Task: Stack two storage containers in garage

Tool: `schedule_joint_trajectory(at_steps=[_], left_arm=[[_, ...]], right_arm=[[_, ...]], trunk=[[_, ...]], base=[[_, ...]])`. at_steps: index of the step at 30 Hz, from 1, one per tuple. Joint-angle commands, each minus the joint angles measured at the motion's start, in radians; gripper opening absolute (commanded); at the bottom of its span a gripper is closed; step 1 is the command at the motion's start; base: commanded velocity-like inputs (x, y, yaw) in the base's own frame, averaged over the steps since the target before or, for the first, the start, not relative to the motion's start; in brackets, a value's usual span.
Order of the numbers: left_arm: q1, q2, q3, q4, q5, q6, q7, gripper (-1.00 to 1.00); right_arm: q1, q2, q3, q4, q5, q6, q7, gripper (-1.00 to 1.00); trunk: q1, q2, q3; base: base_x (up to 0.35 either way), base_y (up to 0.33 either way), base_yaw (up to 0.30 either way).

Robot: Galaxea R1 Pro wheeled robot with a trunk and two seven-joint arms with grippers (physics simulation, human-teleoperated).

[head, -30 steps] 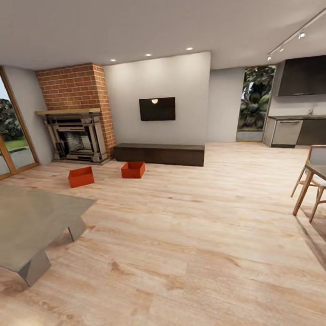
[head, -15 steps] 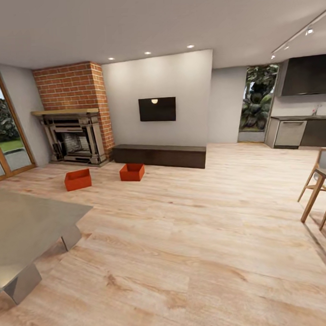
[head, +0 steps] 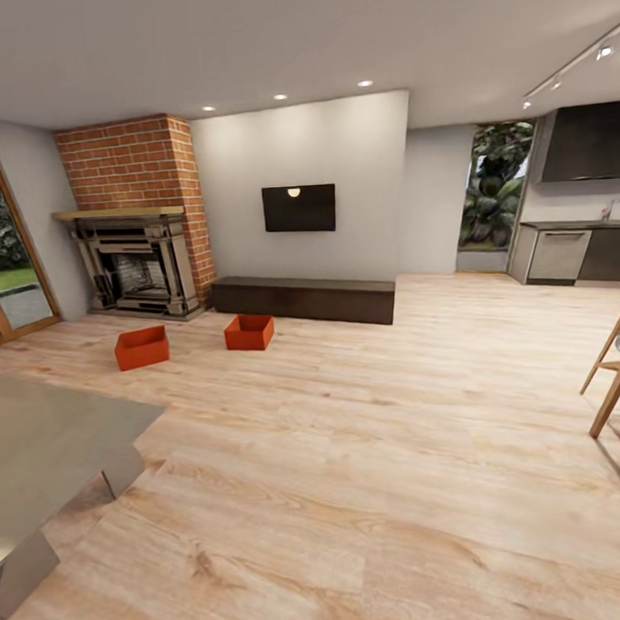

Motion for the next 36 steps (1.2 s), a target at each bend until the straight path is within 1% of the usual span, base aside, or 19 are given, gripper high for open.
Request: schedule_joint_trajectory(at_steps=[1, 29, 36], left_arm=[[0.000, 0.000, 0.003, 0.000, 0.003, -0.003, 0.001, 1.00], [0.000, -0.001, 0.002, 0.001, 0.002, -0.003, 0.001, 1.00], [0.000, -0.001, 0.001, 0.000, 0.001, -0.003, 0.001, 1.00]], right_arm=[[-0.001, 0.000, 0.005, 0.003, -0.002, -0.006, 0.000, 1.00], [-0.001, -0.001, 0.009, 0.003, -0.002, -0.005, 0.002, 1.00], [0.000, 0.000, 0.009, 0.003, -0.002, -0.005, 0.000, 1.00]], trunk=[[0.001, 0.000, -0.001], [0.001, 0.000, -0.001], [0.001, 0.000, -0.001]], base=[[0.323, 0.000, 0.000], [0.323, 0.000, 0.000], [0.322, -0.064, 0.000]])
